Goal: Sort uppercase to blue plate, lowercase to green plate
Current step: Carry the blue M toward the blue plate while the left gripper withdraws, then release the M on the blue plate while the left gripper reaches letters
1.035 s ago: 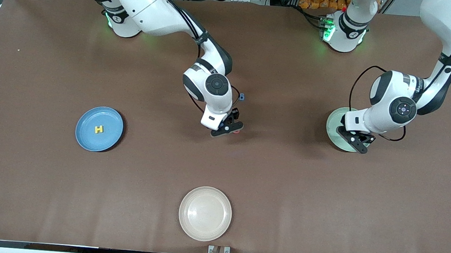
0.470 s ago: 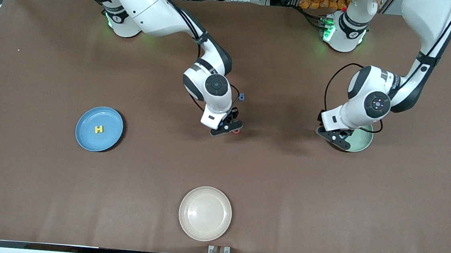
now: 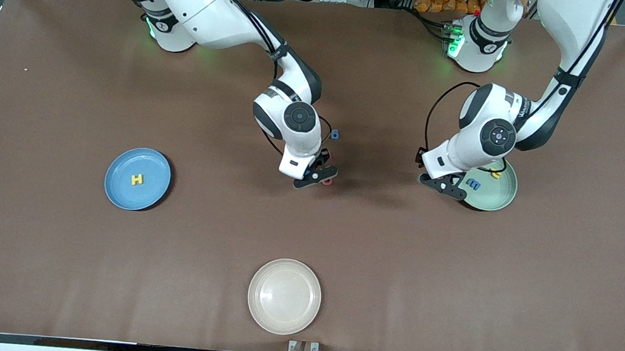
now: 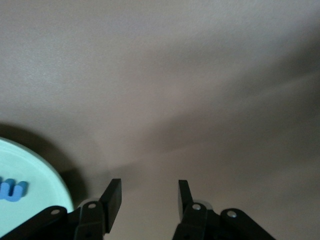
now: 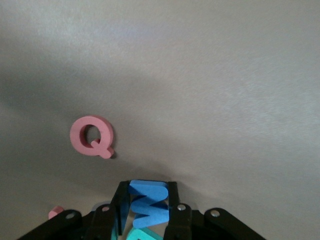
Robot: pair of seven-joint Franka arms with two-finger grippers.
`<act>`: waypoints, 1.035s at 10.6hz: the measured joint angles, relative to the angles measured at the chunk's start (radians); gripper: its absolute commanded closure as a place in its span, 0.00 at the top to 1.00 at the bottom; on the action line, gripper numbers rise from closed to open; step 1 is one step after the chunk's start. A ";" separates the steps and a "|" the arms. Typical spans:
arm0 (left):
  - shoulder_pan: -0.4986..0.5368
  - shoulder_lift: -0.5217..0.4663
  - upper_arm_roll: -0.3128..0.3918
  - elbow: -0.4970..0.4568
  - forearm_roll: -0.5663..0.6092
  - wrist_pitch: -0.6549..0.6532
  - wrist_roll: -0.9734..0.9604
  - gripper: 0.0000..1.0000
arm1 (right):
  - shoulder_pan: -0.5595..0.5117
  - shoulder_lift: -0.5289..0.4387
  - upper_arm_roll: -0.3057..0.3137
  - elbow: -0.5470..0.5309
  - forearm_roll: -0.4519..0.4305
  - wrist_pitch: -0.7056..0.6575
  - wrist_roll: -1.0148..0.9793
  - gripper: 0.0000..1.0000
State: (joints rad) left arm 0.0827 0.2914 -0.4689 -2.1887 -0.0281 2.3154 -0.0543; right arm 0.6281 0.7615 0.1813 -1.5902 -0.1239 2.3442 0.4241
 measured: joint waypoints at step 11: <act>-0.328 -0.052 -0.016 0.017 -0.079 0.003 -0.608 0.54 | -0.589 -0.387 -0.072 -0.181 0.141 -0.486 -0.496 0.00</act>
State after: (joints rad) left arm -0.2455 0.2396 -0.4851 -2.1712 -0.1069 2.3181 -0.6626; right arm 0.0394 0.3747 0.1096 -1.7708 0.0171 1.8578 -0.0716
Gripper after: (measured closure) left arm 0.463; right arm 0.652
